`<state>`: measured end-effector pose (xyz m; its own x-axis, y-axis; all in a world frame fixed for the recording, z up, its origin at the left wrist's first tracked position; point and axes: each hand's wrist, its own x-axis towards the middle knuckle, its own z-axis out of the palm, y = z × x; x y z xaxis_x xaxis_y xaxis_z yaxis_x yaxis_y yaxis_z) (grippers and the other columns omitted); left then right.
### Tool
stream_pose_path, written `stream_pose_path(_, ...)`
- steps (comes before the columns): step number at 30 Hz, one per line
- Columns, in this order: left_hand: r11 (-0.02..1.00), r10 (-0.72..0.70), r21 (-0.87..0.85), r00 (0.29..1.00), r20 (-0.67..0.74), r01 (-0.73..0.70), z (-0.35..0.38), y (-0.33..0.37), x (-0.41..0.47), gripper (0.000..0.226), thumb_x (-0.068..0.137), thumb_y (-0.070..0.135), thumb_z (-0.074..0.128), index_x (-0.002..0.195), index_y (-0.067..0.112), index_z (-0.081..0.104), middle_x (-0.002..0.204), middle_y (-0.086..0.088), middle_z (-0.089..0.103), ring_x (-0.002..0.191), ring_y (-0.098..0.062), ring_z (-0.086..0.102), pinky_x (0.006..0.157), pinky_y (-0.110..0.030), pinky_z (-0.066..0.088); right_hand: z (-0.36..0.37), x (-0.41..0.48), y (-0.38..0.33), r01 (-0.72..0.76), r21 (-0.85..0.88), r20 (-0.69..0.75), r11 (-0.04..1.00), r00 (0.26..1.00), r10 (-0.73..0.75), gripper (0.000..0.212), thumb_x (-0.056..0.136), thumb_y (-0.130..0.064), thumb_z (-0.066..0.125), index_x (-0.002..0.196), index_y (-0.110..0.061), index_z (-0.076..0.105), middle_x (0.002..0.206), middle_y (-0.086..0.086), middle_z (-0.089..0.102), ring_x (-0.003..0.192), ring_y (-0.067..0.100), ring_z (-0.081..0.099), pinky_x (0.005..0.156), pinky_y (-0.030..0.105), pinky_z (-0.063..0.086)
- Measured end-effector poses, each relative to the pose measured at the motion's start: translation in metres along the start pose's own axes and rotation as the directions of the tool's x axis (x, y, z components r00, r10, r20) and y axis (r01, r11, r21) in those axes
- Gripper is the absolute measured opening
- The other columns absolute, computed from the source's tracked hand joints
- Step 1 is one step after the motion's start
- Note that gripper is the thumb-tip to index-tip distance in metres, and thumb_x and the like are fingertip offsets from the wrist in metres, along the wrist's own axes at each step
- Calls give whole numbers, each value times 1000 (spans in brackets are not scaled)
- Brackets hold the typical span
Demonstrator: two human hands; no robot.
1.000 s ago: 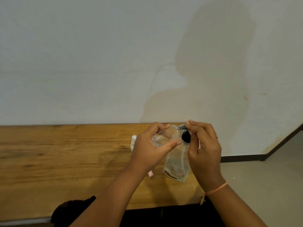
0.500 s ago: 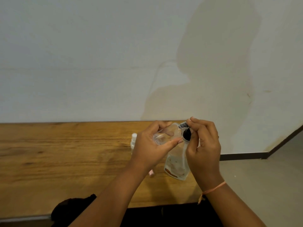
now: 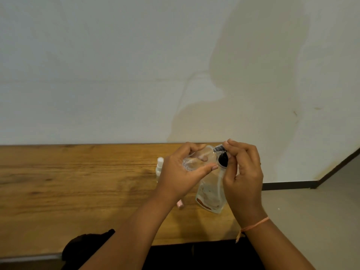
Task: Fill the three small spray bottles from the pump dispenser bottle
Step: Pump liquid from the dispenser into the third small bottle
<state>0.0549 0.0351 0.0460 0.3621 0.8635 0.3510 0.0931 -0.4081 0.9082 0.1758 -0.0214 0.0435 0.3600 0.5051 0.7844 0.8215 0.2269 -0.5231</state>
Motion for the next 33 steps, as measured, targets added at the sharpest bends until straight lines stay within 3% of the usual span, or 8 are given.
stream_pose_path(2,1000,-7,-8,1000,-3,7,1,-2,0,35,63,31,82,89,21,62,84,21,69,90,6,63,79,-19,53,1,-1,1,-25,5,2,1000,1000,25,24,89,0,45,103,0,65,105,-2,50,101,15,56,93,9,42)
stream_pose_path(6,998,58,15,998,-26,-57,0,4,-1,37,61,39,79,90,27,60,90,20,68,93,7,63,82,-15,50,1,3,-13,-142,106,-42,984,988,147,28,83,16,50,98,-2,66,101,3,54,101,8,55,89,6,41)
stream_pose_path(11,995,98,12,995,-24,-97,-4,9,0,36,60,37,79,88,34,56,96,21,66,91,9,63,77,-6,46,-1,5,-20,-132,66,-50,989,990,135,26,84,9,48,99,-2,66,102,1,54,100,10,56,88,3,39)
stream_pose_path(17,998,29,48,1000,9,-29,-1,-3,2,36,61,31,85,84,35,57,90,20,68,91,6,62,79,-13,49,4,-2,-8,-102,-21,-25,995,995,102,26,89,-4,40,100,2,63,105,4,49,102,13,54,92,4,39)
stream_pose_path(22,998,40,48,999,3,-40,-3,1,1,36,61,31,84,83,34,56,82,23,67,85,8,62,73,-12,47,2,-1,-17,-153,39,-42,987,987,155,25,85,10,48,100,0,65,105,3,51,103,12,55,90,4,39)
stream_pose_path(25,997,59,47,998,4,-59,-6,6,0,37,62,32,84,88,36,57,83,27,66,84,8,62,71,-8,46,-4,4,-23,-169,108,-35,980,984,174,25,84,11,51,97,-2,66,101,4,53,100,5,55,85,1,39)
stream_pose_path(30,999,47,7,999,13,-48,-6,7,-1,53,59,46,79,107,36,58,90,13,70,91,0,65,81,-22,53,-8,8,-21,-141,24,20,990,990,141,23,84,13,54,96,-1,67,97,0,54,98,12,57,85,-1,38)
stream_pose_path(33,999,37,2,999,38,-37,-6,8,-2,56,60,45,78,111,37,59,92,13,70,92,3,64,79,-15,51,-8,3,-13,-87,-5,14,996,996,87,24,86,8,50,100,-2,66,101,-2,52,100,8,55,90,3,39)
